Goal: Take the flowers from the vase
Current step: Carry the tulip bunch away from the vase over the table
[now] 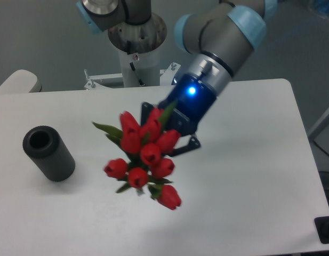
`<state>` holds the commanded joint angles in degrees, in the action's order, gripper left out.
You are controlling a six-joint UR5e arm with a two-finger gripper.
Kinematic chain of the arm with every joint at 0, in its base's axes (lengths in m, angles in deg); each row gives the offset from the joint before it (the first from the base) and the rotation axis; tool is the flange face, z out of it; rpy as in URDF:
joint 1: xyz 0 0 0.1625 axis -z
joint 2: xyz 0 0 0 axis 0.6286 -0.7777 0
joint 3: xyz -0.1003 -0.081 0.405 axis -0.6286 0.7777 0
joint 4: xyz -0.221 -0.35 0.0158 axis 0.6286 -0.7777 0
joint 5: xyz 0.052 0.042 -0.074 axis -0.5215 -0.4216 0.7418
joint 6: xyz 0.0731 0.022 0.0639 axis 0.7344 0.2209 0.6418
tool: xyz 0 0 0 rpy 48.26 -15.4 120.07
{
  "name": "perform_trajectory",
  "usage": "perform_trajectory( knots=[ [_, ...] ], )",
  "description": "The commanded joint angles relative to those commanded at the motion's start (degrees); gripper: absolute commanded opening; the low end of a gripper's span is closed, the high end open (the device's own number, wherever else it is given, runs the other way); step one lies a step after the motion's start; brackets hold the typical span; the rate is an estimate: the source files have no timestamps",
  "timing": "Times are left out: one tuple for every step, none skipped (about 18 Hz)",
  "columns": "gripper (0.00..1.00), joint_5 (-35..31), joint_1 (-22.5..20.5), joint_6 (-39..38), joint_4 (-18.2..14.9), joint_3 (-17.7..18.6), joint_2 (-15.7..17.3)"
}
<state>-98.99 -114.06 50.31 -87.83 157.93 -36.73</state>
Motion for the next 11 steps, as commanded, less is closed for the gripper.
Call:
perform_trajectory(
  knots=[
    [0.19,0.1,-0.1,1.4,0.0,0.2,-0.1],
    [0.19,0.1,-0.1,3.0,0.0,0.4,-0.2],
    [0.19,0.2,-0.2,4.0,0.0,0.8,-0.2],
    [0.19,0.2,-0.4,4.8,0.0,1.1,-0.2],
    [0.19,0.2,-1.3,5.5,0.0,1.3,-0.2],
    [0.19,0.2,-1.8,6.2,0.0,1.8,-0.2],
    [0.19,0.2,-1.8,7.0,0.0,2.0,-0.2],
    [0.19,0.2,-1.9,7.5,0.0,2.5,-0.2],
    [0.19,0.2,-1.9,7.7,0.0,2.5,-0.1],
    [0.19,0.3,-1.9,7.7,0.0,2.6,-0.1],
    [0.19,0.2,-1.9,7.7,0.0,3.0,0.0]
  ],
)
